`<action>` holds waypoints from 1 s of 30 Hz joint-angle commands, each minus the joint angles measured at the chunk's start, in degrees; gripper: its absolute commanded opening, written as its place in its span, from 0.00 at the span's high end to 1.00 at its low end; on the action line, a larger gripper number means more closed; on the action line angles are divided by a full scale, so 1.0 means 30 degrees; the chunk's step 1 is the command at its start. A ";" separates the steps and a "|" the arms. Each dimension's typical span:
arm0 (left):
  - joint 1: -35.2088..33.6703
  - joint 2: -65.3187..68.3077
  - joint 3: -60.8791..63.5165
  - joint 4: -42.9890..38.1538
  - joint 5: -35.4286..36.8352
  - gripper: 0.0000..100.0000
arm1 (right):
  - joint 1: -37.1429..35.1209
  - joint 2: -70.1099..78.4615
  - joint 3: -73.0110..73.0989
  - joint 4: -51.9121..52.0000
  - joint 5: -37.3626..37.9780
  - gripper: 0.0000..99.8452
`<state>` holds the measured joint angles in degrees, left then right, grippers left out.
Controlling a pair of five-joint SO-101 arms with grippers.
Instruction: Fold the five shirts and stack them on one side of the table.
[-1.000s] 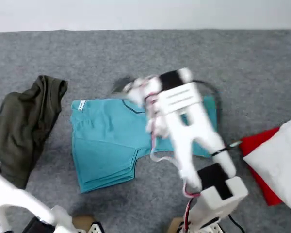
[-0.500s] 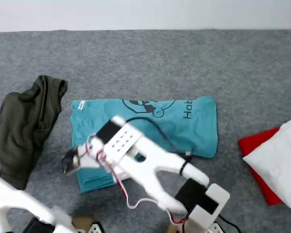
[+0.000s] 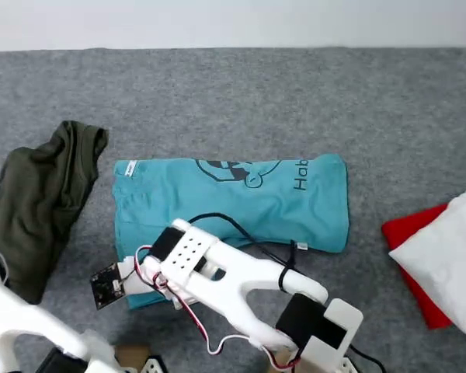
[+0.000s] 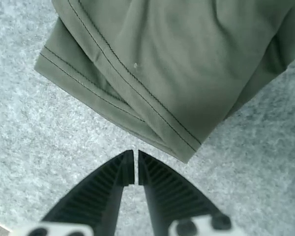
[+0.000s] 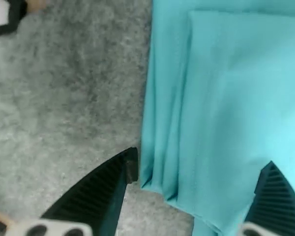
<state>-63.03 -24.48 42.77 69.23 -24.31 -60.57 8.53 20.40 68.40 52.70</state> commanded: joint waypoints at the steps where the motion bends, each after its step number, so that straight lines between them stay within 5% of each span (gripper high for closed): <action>1: -0.0176 -0.0352 -0.0103 -0.0293 -0.0176 0.97 | -0.0132 -0.0982 0.0440 -0.1187 0.0176 0.62; 8: -0.0176 -0.0352 -0.0103 -0.0293 -0.0176 0.97 | -0.0132 -0.0952 0.1700 -0.3092 0.0147 0.63; 15: -0.0176 -0.0352 0.0161 -0.0293 -0.0147 0.97 | -0.0015 -0.0952 0.1846 -0.4615 0.0176 0.84; 30: -0.0176 -0.0381 0.0190 -0.0293 -0.0147 0.97 | 0.0982 -0.0982 0.0322 -0.4645 0.0205 0.97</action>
<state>-63.03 -24.40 43.65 69.23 -24.31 -59.87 8.00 25.93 54.51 52.88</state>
